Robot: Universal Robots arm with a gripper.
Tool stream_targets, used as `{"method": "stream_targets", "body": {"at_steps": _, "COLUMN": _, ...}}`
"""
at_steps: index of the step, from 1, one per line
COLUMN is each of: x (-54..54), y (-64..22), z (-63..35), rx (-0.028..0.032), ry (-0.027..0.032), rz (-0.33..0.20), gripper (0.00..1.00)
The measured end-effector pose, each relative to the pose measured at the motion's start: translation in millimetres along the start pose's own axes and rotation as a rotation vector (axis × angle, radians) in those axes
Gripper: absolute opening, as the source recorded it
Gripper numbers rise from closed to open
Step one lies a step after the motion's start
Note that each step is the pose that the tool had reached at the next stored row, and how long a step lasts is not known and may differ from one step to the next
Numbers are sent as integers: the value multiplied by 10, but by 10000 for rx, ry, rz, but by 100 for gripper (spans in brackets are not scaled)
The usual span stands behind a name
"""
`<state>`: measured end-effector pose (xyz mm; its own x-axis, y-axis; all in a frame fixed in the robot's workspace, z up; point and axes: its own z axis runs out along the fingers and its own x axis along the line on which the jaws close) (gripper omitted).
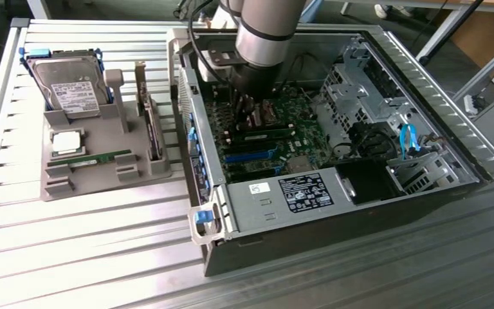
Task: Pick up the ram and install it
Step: 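Press down the ram until it locks into place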
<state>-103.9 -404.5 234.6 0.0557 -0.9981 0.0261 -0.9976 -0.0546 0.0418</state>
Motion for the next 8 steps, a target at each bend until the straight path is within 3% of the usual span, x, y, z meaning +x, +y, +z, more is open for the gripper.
{"method": "stream_targets", "body": {"at_steps": 6, "x": -1, "y": -2, "z": 37, "rx": 0, "ry": 1, "rz": -1, "gripper": 9}}
{"method": "stream_targets", "body": {"at_steps": 8, "x": -1, "y": -2, "z": 1, "rx": 8, "ry": -9, "rz": -1, "gripper": 9}}
